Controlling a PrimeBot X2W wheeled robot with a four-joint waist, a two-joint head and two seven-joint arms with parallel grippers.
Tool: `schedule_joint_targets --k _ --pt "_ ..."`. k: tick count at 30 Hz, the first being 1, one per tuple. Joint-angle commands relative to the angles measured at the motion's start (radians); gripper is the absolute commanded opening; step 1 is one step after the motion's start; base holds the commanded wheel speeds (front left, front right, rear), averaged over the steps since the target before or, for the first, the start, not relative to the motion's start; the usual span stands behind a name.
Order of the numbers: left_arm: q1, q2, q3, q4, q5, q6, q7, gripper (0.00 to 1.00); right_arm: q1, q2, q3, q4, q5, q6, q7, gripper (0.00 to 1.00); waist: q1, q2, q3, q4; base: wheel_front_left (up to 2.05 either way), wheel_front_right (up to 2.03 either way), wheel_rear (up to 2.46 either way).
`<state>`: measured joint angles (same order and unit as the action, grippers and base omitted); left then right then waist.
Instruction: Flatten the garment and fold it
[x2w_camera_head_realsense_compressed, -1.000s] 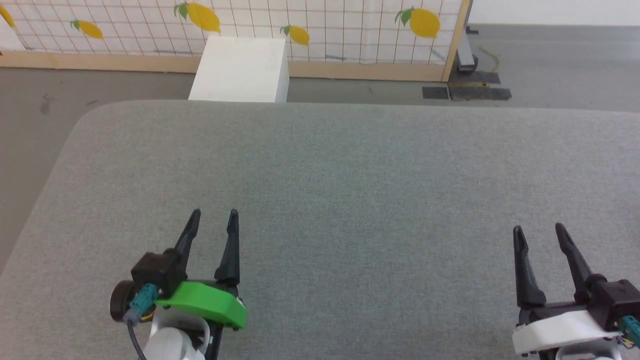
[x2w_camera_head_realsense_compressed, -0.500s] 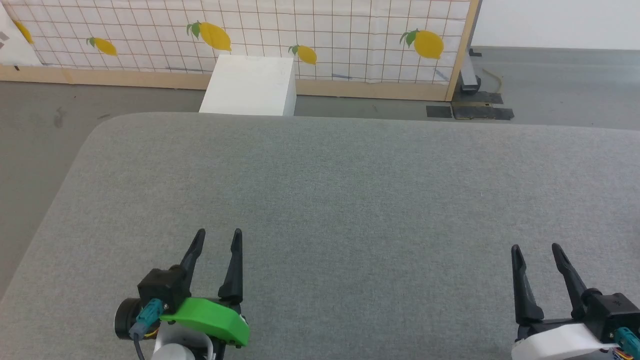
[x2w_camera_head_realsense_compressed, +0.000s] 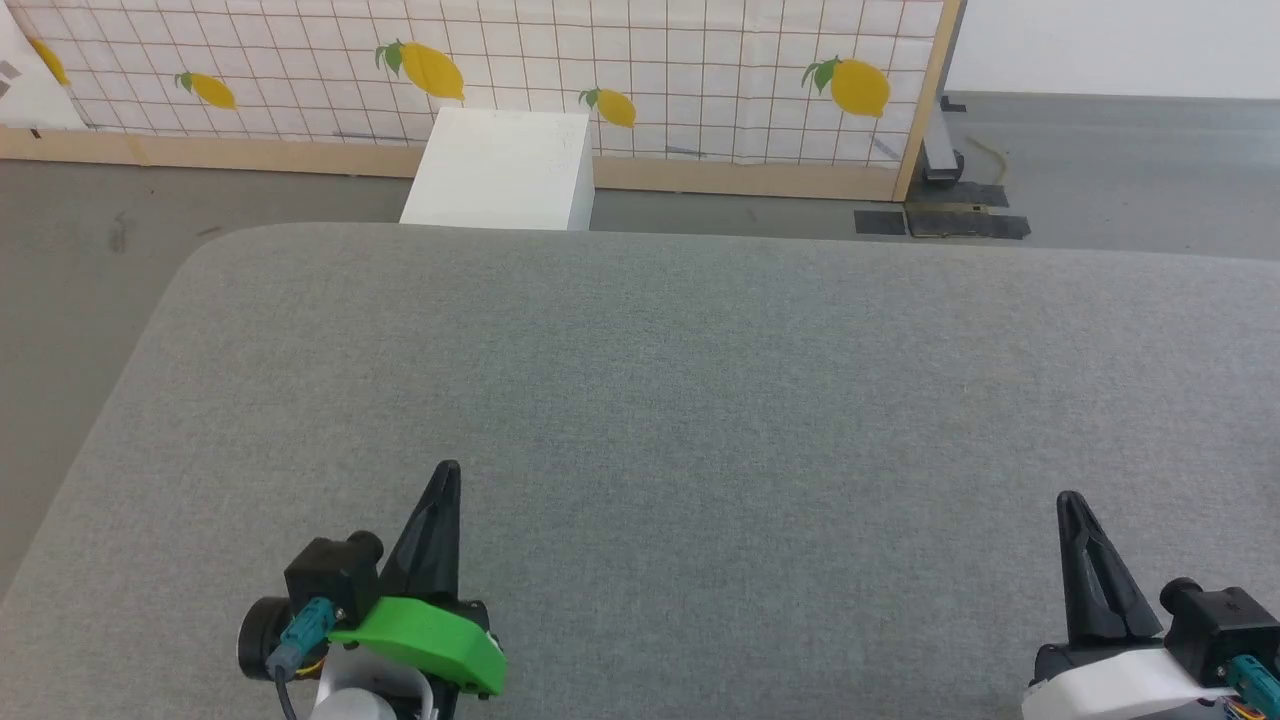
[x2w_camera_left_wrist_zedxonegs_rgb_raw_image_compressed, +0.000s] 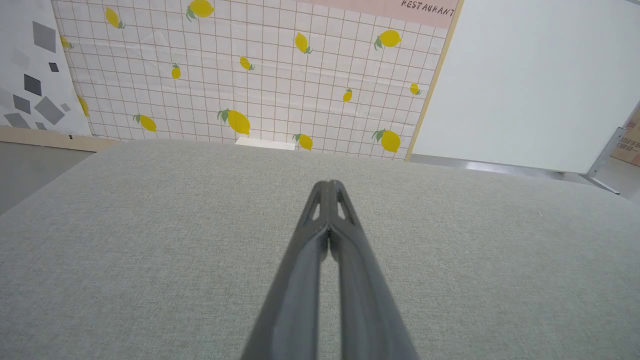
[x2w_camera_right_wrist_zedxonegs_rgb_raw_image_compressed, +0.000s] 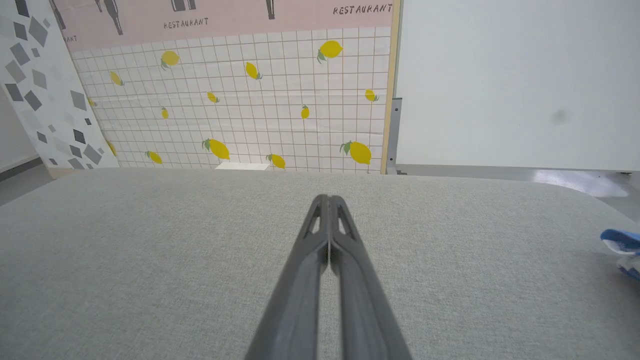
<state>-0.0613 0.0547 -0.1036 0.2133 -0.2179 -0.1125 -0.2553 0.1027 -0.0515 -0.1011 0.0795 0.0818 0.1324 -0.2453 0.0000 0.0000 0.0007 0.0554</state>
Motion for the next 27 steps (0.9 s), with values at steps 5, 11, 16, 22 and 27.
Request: schedule_joint_targets --k 5,11,16,22,27 --pt "0.0 0.0 -0.002 0.0 0.0 0.0 0.0 0.0 0.0 0.0 0.0 0.0 0.0 0.0 0.0 0.0 0.0 0.0 0.0 0.0 0.0 0.0 0.0" --pt "0.003 0.0 0.003 -0.01 0.011 0.006 0.013 0.0 -0.005 0.0 0.005 -0.004 -0.004 0.0 0.012 0.0 0.0 0.0 0.0 -0.003 0.0 0.0 0.0" --pt "0.005 0.0 0.008 -0.019 0.019 0.01 0.023 0.0 -0.009 0.0 0.009 -0.007 -0.007 0.0 0.022 0.0 0.0 0.0 0.0 -0.005 0.0 0.0 0.0" --pt "0.009 -0.001 0.013 -0.031 0.031 0.016 0.037 0.0 -0.015 0.0 0.014 -0.011 -0.012 0.0 0.035 0.0 0.0 0.0 0.0 -0.008 0.0 0.0 0.0" --pt "0.011 -0.001 0.018 -0.039 0.04 0.021 0.047 0.0 -0.019 0.0 0.018 -0.015 -0.015 0.0 0.045 0.0 0.0 0.0 0.0 -0.01 0.0 0.0 0.0"
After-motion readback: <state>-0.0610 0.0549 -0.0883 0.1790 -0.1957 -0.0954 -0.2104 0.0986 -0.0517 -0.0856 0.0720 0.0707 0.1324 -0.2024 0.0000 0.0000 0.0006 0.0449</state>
